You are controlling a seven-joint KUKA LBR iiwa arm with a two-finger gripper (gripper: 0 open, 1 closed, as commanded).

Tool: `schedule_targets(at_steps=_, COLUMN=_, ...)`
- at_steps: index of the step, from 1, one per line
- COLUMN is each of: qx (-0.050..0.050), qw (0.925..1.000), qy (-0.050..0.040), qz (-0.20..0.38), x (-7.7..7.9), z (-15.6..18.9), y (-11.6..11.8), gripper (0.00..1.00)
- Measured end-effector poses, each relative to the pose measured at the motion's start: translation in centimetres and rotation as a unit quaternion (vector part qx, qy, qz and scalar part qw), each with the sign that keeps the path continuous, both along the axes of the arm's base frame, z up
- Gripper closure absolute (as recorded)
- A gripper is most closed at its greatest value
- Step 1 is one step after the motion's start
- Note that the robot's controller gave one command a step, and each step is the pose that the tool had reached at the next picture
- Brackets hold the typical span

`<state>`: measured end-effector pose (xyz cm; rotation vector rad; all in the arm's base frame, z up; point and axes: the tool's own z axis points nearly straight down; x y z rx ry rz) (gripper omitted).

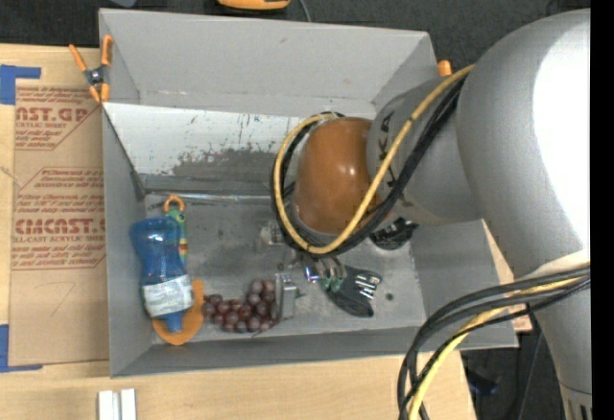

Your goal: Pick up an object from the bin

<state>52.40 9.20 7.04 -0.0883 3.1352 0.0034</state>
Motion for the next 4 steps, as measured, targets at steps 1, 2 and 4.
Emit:
schedule_targets(at_steps=1, qx=0.002, qw=0.9992, qy=-0.0029, qz=0.039, x=-1.5, z=0.0, y=1.4, gripper=0.00)
schedule_targets(at_steps=2, qx=0.000, qw=0.9815, qy=-0.0022, qz=0.191, x=-3.3, z=0.0, y=1.9, gripper=1.00)
schedule_targets(at_steps=4, qx=0.000, qw=0.9834, qy=-0.0064, qz=0.181, x=-2.2, z=9.8, y=2.3, gripper=1.00)
